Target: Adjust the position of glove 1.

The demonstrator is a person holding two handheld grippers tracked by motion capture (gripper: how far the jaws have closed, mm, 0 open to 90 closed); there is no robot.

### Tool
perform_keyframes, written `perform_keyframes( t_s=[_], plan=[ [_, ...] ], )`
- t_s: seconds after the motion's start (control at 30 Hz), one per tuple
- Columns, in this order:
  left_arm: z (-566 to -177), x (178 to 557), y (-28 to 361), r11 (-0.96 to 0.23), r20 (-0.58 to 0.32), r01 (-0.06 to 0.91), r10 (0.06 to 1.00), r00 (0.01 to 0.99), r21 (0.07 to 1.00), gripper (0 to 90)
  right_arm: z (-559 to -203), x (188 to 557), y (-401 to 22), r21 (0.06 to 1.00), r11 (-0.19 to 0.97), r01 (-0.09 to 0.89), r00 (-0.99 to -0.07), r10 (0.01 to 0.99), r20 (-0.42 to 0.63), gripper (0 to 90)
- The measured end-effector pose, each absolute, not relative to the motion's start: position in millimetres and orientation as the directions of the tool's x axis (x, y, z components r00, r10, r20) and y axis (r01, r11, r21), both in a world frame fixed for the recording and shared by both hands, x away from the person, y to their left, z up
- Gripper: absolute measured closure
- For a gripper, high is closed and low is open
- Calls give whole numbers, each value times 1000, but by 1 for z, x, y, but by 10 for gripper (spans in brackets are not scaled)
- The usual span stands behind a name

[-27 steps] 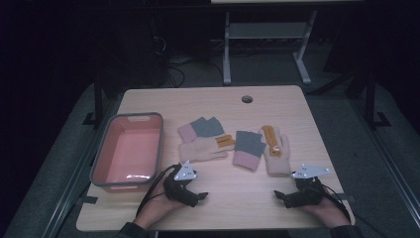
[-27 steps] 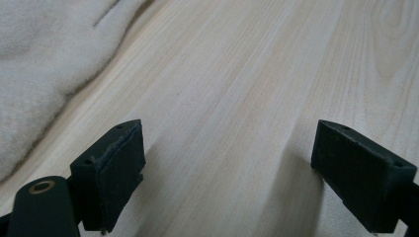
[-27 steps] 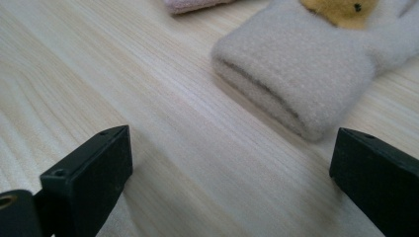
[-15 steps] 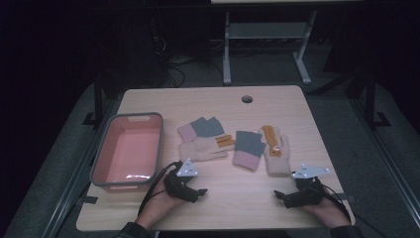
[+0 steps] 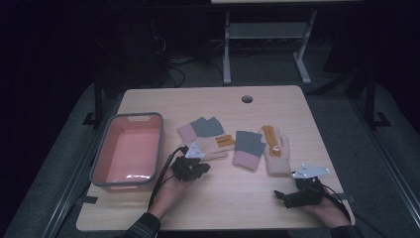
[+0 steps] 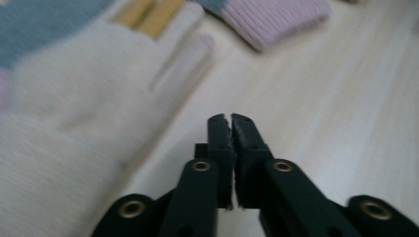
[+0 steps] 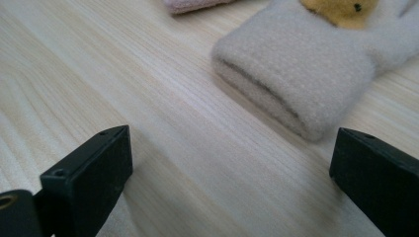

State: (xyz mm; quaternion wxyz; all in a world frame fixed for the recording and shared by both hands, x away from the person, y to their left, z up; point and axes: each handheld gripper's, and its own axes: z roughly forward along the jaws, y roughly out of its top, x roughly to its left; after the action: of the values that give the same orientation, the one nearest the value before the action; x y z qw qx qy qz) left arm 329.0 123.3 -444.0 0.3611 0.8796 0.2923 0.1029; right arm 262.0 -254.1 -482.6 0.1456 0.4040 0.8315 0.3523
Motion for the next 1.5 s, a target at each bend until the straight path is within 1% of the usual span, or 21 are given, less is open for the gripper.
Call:
perform_keyframes(
  t_s=[0.07,0.23,0.3,0.37,0.43,0.5,0.57,0.87,1.03,1.37,1.5],
  plan=[
    [-440,337,120,-580,16,424,603,798,696,894,-483,262,-254,703,424,571,-630,775,44,23],
    [-440,352,117,-583,50,429,630,775,690,894,-482,262,-254,702,427,570,-633,773,43,23],
    [-441,358,117,-578,47,445,644,764,684,895,-482,262,-254,702,428,569,-634,772,43,23],
    [-444,364,116,-582,65,449,656,752,678,894,-482,262,-254,702,427,570,-633,773,45,24],
    [-449,370,115,-577,59,465,667,743,671,895,-482,262,-253,702,426,570,-633,773,45,23],
    [-454,374,114,-592,66,480,671,739,647,895,-482,262,-254,702,427,570,-633,773,45,23],
    [-460,376,114,-593,56,491,672,738,638,896,-482,262,-253,702,427,570,-633,773,44,23],
    [-458,369,114,-596,14,513,661,750,618,897,-482,262,-254,702,428,569,-634,772,44,23],
    [-457,361,115,-577,-44,542,659,751,611,897,-483,262,-254,702,428,569,-634,772,43,23],
    [-456,340,116,-591,-84,543,627,774,597,897,-483,262,-254,703,428,568,-634,772,42,24],
    [-449,338,122,-571,-93,552,639,764,608,896,-483,262,-254,703,428,568,-634,772,42,24]
  ],
)
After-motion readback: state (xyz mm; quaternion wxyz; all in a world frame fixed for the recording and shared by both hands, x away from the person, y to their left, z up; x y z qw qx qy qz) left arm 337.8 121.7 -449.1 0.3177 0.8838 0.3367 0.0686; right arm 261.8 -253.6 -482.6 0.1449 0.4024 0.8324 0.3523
